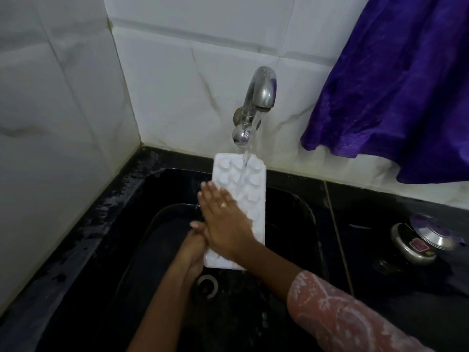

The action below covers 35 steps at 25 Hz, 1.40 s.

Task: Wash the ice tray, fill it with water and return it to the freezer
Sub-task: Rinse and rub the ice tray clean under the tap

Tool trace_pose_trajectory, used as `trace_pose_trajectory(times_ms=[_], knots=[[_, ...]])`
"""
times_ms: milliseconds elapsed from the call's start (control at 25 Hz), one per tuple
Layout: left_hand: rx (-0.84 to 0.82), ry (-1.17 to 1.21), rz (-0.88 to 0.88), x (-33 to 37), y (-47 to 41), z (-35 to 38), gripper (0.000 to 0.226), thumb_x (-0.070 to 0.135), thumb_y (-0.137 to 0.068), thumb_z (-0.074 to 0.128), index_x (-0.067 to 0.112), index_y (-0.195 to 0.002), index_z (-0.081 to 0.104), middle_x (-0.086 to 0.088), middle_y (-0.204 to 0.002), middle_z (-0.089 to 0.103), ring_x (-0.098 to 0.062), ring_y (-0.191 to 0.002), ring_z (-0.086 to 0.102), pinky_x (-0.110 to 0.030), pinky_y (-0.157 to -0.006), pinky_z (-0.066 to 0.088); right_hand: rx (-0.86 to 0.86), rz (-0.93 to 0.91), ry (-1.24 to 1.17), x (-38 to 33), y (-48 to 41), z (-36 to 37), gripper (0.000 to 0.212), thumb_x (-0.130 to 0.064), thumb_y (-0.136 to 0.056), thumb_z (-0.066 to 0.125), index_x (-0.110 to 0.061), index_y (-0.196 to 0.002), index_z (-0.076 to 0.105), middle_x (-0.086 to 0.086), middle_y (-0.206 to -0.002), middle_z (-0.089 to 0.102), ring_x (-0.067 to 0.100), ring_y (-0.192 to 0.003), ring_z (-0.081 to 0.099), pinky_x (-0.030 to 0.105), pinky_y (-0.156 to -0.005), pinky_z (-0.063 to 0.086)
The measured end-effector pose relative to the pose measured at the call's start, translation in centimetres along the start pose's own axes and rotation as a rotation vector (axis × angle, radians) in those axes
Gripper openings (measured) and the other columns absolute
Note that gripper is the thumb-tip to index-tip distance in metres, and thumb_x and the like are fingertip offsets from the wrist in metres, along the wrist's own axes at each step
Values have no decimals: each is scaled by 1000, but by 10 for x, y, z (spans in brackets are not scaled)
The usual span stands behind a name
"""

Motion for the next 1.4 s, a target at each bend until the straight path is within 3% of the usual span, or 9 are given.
trace_pose_trajectory(times_ms=[240, 360, 440, 600, 760, 920, 1000, 1120, 1400], knots=[[-20, 465, -103, -15, -4, -13, 27, 17, -99, 38, 5, -100, 62, -11, -89, 70, -19, -74, 68, -28, -63, 57, -92, -276, 60, 2, 58, 22, 69, -54, -96, 10, -8, -143, 30, 8, -151, 32, 19, -141, 25, 40, -114, 23], [45, 283, -42, -15, -2, -21, 24, 16, -99, 39, 9, -99, 62, -10, -94, 68, -21, -77, 66, -27, -57, 55, -108, 14, -81, 43, 38, 6, 81, -60, -86, -3, -9, -149, 2, 8, -158, -1, 18, -145, -4, 33, -117, -2], [44, 154, 10, -12, 3, -23, 19, 19, -96, 45, 13, -98, 63, -8, -95, 70, -22, -82, 67, -30, -61, 55, -153, 245, -387, 67, 14, 5, 75, -57, -91, 10, -12, -148, -9, 7, -157, -12, 18, -145, -8, 31, -114, -9], [80, 9, 226, 3, 16, -28, 20, 8, -91, 52, 21, -100, 64, 2, -89, 71, -8, -78, 68, -20, -68, 53, -91, 552, -1206, 74, -5, -23, 69, -63, -92, 21, -22, -147, 20, -1, -152, 23, 19, -139, 23, 39, -114, 18], [269, -399, 473, 17, 24, -46, 34, -2, -87, 56, 18, -113, 64, 16, -97, 61, -4, -91, 57, -6, -81, 41, -122, 766, -1814, 78, 17, -29, 39, -47, -92, 46, -14, -111, 56, 12, -105, 59, 29, -95, 58, 43, -88, 49], [263, -509, 609, 21, 31, -55, 45, -12, -83, 56, 25, -108, 65, 10, -113, 60, 11, -105, 51, 0, -89, 34, -45, 827, -1788, 89, 42, -14, 19, -5, -90, 42, -7, -85, 61, 13, -83, 63, 21, -69, 61, 32, -61, 53], [212, -521, 588, 15, 24, -62, 53, -11, -84, 54, 28, -121, 54, 4, -131, 51, -4, -123, 44, -18, -105, 33, -31, 791, -1830, 86, 53, -7, 25, 0, -88, 41, -9, -89, 65, 8, -85, 69, 19, -71, 66, 31, -61, 54], [328, -415, 270, -3, 7, -97, 64, 9, -86, 53, 20, -144, 28, -7, -150, 30, -24, -136, 30, -39, -111, 26, -20, 743, -1874, 75, 66, -1, 34, 3, -88, 37, -10, -101, 66, 8, -97, 72, 21, -86, 70, 33, -71, 58], [305, -163, 87, -6, 6, -128, 26, 15, -97, 45, 8, -121, 52, -14, -122, 55, -29, -101, 56, -43, -92, 44, 55, 770, -1939, 74, 86, 13, 32, -3, -88, 41, -10, -109, 65, 16, -111, 68, 33, -102, 65, 44, -82, 53]])
Point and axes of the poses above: each hand's wrist, its own y-axis away from the middle knuckle, its own z-axis out of the palm, x = y × z, the point moved 9 cm from there along -y, towards the middle knuckle
